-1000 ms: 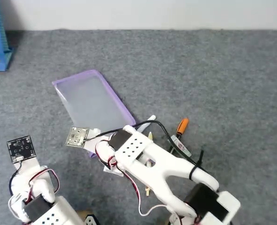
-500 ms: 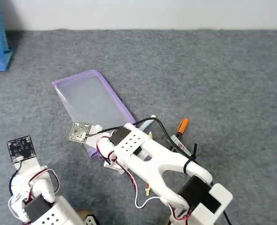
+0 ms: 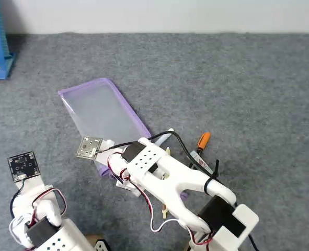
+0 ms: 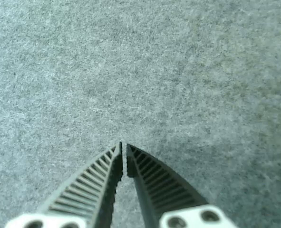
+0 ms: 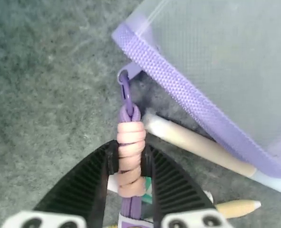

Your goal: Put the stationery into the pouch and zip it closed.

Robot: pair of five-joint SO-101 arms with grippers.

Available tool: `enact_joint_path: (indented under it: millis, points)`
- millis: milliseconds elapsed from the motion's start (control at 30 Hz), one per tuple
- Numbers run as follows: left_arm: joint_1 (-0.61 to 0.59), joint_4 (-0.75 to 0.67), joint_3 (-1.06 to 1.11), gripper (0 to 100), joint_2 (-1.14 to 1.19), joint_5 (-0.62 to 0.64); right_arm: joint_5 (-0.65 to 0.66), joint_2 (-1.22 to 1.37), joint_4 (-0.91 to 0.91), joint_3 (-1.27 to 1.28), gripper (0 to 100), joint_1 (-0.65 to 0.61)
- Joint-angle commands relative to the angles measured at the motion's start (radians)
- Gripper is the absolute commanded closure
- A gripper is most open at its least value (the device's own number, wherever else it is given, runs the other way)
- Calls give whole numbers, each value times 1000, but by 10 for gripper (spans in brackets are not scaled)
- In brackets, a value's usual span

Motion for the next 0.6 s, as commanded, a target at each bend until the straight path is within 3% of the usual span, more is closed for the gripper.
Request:
enact_joint_path:
  millis: [0, 300, 400, 567]
  points:
    - [8, -20, -12, 985, -15, -6, 5, -124, 53, -54, 989, 31]
    - [184, -18, -79, 975, -15, 2, -3, -386, 93, 23, 989, 36]
    - [269, -17, -88, 908, -15, 18, -38, -443, 93, 25, 989, 36]
    - [333, -15, -113, 742, -15, 173, -75, -486, 67, 25, 989, 39]
